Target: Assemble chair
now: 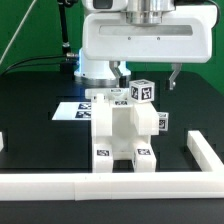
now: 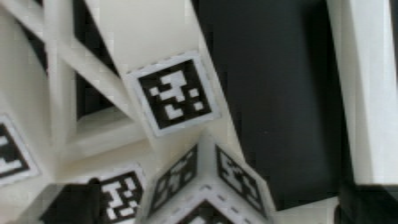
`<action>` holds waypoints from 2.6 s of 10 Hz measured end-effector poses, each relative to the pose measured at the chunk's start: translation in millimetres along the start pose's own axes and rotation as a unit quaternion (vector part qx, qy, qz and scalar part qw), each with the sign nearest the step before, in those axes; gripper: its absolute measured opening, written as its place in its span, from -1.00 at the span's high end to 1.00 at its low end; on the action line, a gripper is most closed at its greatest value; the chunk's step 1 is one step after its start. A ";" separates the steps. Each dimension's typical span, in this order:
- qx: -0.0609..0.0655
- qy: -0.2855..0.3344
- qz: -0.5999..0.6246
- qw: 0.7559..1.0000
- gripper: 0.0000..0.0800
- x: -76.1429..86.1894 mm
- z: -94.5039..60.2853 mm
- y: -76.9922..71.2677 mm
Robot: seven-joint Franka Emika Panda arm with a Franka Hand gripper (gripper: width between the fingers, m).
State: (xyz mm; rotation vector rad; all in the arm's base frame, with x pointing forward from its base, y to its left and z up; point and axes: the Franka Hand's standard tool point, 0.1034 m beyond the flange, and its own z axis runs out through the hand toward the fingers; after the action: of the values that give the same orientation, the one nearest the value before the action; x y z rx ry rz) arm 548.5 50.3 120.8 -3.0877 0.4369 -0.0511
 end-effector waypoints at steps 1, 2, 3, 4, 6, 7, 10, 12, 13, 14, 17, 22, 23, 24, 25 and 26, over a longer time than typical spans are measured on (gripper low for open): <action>0.000 0.000 -0.023 1.000 -0.62 -0.1 0.1 -0.1; -0.006 0.002 -0.109 0.994 -0.62 0.2 0.4 -0.5; -0.006 0.004 -0.199 0.980 -0.62 2.5 -0.6 -0.5; -0.004 0.007 -0.293 0.956 -0.62 10.5 -2.0 5.9; -0.005 0.005 -0.279 0.960 -0.62 8.5 -0.6 4.7; -0.005 0.005 -0.265 0.964 -0.28 8.6 -0.5 5.2; -0.004 0.006 -0.169 0.986 0.30 8.5 -0.2 5.1; -0.004 0.006 -0.115 0.993 0.30 8.5 -0.1 5.0; -0.003 0.006 -0.082 0.997 0.30 8.5 -0.1 5.1; -0.002 0.006 -0.056 0.998 0.30 9.9 0.4 5.3; 0.001 0.009 0.017 1.000 0.30 15.8 0.2 2.7; 0.007 0.012 0.151 0.988 0.30 22.3 0.6 -1.3; 0.009 0.013 0.174 0.985 0.30 24.8 0.4 -2.8; 0.012 0.011 0.213 0.977 0.30 24.2 0.6 -3.7; 0.013 0.010 0.247 0.969 0.30 24.2 0.6 -4.0; 0.014 0.009 0.276 0.961 0.30 24.1 0.6 -4.2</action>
Offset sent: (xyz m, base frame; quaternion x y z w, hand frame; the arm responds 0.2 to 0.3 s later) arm 0.0307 0.0136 0.0022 0.1079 0.0258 -0.4250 0.8984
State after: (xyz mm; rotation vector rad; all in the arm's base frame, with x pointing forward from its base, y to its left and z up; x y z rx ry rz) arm 572.9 47.7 121.0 -2.8149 1.2595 -0.0727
